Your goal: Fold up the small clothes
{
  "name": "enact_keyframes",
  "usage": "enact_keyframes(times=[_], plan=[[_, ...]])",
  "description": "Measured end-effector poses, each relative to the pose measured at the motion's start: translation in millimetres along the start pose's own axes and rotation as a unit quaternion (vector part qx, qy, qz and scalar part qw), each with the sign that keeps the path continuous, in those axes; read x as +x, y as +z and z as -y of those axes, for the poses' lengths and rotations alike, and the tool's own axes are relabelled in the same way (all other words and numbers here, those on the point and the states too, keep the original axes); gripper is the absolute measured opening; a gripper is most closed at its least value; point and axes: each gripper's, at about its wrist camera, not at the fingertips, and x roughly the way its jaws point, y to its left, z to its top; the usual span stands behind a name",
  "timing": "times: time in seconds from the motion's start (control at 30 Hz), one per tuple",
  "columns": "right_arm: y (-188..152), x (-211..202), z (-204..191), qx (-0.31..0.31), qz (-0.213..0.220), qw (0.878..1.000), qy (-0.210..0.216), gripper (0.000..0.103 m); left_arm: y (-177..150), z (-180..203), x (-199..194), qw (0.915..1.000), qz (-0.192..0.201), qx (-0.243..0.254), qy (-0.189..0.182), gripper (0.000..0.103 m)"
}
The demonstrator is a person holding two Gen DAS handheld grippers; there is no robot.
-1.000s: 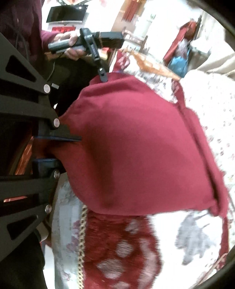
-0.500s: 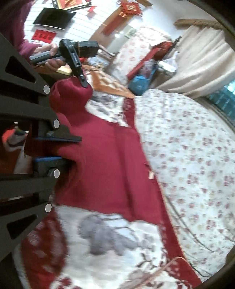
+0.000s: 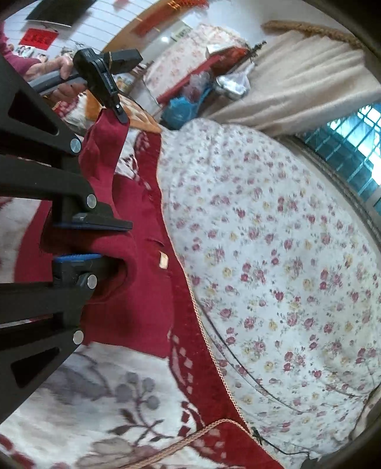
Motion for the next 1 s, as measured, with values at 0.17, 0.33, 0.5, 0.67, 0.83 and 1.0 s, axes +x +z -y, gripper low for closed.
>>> enact_keyframes(times=[0.17,0.33,0.5,0.67,0.83,1.0], plan=[[25.1,54.3,21.2,0.001,-0.041,0.998,-0.05,0.012,13.0,-14.8,60.2,0.999,-0.025,-0.028,0.023,0.006],[35.9,103.8,48.0,0.013,-0.078,0.993,-0.087,0.012,15.8,-33.9,109.9,0.998,-0.043,-0.031,0.033,0.006],[39.6,133.7,83.1,0.04,-0.096,0.991,-0.081,0.012,21.1,-48.0,128.4,0.9972,-0.061,-0.044,0.001,0.017],[49.6,114.1,89.9,0.079,-0.079,0.993,-0.04,0.017,29.7,-47.0,101.9,0.9985,-0.012,-0.052,-0.015,0.066],[50.5,104.6,69.0,0.045,-0.065,0.996,-0.05,0.019,23.0,-43.2,109.4,0.9988,-0.034,-0.036,0.004,0.066],[54.6,108.2,73.6,0.068,-0.054,0.996,-0.017,0.038,16.5,-50.9,120.8,0.9973,-0.055,-0.047,0.017,0.066]])
